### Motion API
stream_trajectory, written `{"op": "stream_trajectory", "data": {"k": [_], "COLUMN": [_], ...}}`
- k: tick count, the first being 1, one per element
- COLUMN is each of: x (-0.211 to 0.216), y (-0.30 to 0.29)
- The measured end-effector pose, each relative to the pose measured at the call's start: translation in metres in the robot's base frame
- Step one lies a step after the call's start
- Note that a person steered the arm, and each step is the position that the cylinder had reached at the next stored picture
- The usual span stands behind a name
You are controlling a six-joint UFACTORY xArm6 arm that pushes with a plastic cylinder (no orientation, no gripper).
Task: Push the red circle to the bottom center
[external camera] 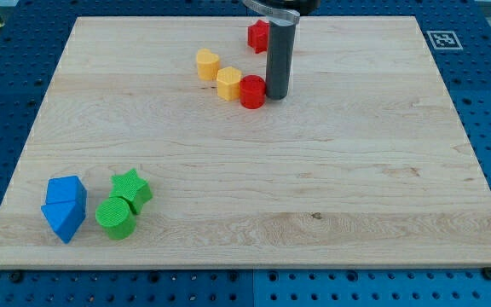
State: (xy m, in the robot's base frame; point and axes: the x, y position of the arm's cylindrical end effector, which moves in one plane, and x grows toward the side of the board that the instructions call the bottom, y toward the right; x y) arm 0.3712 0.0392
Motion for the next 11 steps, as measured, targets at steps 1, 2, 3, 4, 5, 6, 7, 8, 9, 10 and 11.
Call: {"op": "stream_trajectory", "data": {"k": [1,2,3,4,5,6,7,8,9,10,11], "x": [-0.015,-0.011,-0.001,0.008,0.018,0.018,0.026,0.035,0.035,0.047,0.076], "y": [0.000,-0.027,-0.065,-0.087,-0.094,-0.092,-0.083,-0.083,-0.080,-0.067,-0.063]}}
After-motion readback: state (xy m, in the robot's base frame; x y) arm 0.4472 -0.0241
